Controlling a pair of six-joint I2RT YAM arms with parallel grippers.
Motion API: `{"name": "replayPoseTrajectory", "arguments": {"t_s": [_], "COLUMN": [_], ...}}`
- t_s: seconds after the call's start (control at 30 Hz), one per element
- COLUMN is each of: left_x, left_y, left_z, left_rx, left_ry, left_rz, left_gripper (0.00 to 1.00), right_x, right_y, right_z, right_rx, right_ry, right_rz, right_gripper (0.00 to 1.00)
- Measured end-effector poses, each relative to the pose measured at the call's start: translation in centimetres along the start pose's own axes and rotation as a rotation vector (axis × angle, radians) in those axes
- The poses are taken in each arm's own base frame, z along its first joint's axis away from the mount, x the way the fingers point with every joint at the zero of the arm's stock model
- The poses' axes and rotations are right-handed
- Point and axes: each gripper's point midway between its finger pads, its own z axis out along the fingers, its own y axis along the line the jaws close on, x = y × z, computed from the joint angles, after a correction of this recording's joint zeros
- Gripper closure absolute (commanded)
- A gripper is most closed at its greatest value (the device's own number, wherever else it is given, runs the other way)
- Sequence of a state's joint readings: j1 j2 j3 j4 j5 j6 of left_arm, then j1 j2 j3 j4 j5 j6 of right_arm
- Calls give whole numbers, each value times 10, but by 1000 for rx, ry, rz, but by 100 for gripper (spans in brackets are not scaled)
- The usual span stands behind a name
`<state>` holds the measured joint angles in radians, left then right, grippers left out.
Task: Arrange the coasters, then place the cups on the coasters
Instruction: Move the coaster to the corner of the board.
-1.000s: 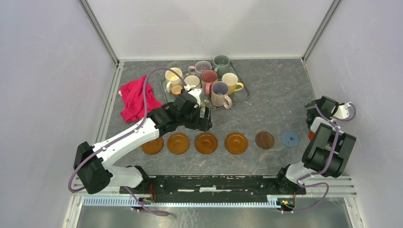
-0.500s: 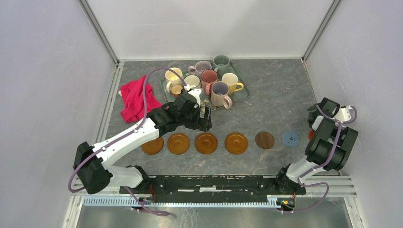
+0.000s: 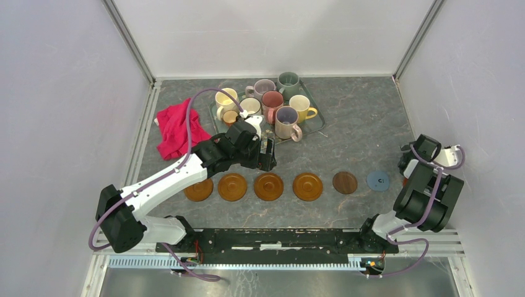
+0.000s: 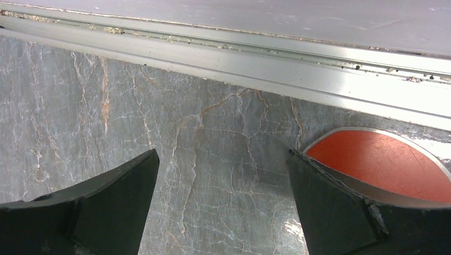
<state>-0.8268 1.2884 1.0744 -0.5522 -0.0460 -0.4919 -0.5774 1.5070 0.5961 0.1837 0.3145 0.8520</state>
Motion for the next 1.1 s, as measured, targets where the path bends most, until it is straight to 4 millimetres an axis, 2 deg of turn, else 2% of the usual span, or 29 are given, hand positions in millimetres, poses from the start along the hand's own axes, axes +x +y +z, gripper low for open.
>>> {"name": "replayPoseTrajectory", "arguments": {"t_s": [0.27, 0.37, 0.5, 0.63, 0.77, 0.93, 1.1], "left_x": [0, 0, 0, 0, -1, -3, -7], "left_y": [0, 0, 0, 0, 1, 2, 6], "left_z": [0, 0, 0, 0, 0, -1, -7], "left_rx": [1, 1, 1, 0, -3, -9, -25], "left_ry": [1, 1, 0, -1, -4, -16, -55], "left_rz": [0, 0, 0, 0, 0, -1, -3], "left_gripper": [0, 0, 0, 0, 0, 0, 0], "right_x": [3, 5, 7, 10, 25, 40, 59], "right_y": [6, 19, 52, 87, 102, 123, 127], "right_z": [0, 3, -3, -18, -39, -75, -110], "right_rx": [-19, -32, -86, -174, -232, -337, -435], "right_ry": [37, 78, 106, 107, 130, 131, 146], "right_rz": [-30, -79, -181, -267, -350, -447, -533], "right_gripper": [2, 2, 2, 2, 2, 2, 2]}}
